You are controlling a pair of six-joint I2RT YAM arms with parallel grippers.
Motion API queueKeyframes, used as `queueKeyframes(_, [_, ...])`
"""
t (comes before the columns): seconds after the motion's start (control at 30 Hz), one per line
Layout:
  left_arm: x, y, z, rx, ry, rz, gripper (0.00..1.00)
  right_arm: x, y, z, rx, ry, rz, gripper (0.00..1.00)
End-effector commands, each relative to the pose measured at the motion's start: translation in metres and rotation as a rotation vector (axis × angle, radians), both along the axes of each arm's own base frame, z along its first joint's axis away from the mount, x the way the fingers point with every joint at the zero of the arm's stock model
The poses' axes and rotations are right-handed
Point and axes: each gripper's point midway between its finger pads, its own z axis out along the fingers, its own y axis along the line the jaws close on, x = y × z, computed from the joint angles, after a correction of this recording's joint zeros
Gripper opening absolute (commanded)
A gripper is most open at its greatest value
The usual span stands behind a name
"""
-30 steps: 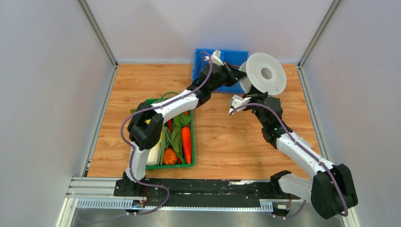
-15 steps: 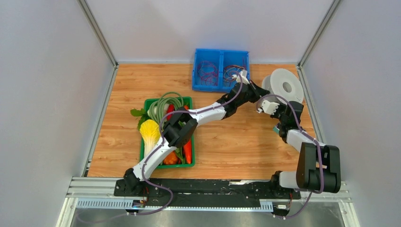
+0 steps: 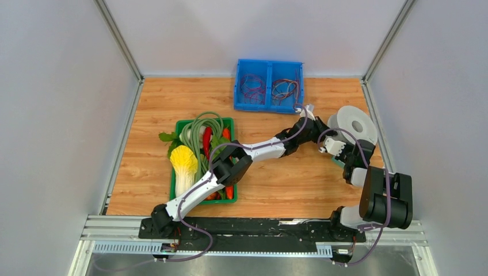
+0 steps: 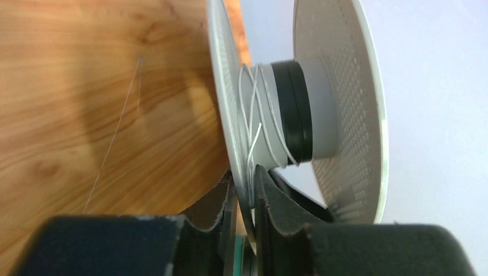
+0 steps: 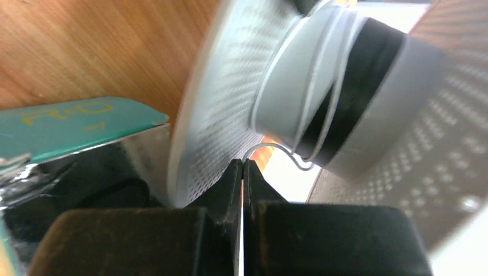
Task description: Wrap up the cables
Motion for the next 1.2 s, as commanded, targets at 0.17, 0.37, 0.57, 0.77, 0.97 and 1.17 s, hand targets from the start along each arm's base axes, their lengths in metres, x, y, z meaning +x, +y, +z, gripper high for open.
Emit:
queueKeyframes(0.17, [-0.039, -0.007, 0.012, -0.026, 0.029, -0.209, 0.47, 0.032, -0.012, 0.039, -0.041, -0.152, -0.018, 0.0])
queueKeyframes(0.37, [-0.029, 0.03, 0.035, -0.002, 0.048, -0.197, 0.63, 0.04, -0.02, 0.029, -0.046, -0.131, -0.048, 0.0])
queueKeyframes(0.57, [-0.056, 0.061, 0.058, 0.011, 0.057, -0.245, 0.64, 0.05, -0.026, 0.019, -0.04, -0.123, -0.072, 0.0])
queueKeyframes(0.77, [-0.074, 0.091, 0.076, 0.002, 0.043, -0.271, 0.64, 0.079, -0.036, 0.021, -0.008, -0.157, -0.105, 0.0])
queueKeyframes(0.97, [-0.07, 0.127, 0.1, 0.005, -0.031, -0.258, 0.65, 0.113, -0.033, 0.023, 0.009, -0.195, -0.089, 0.0])
queueKeyframes(1.17, [-0.066, 0.156, 0.132, -0.005, -0.129, -0.252, 0.66, 0.158, -0.041, 0.027, -0.008, -0.25, -0.127, 0.0])
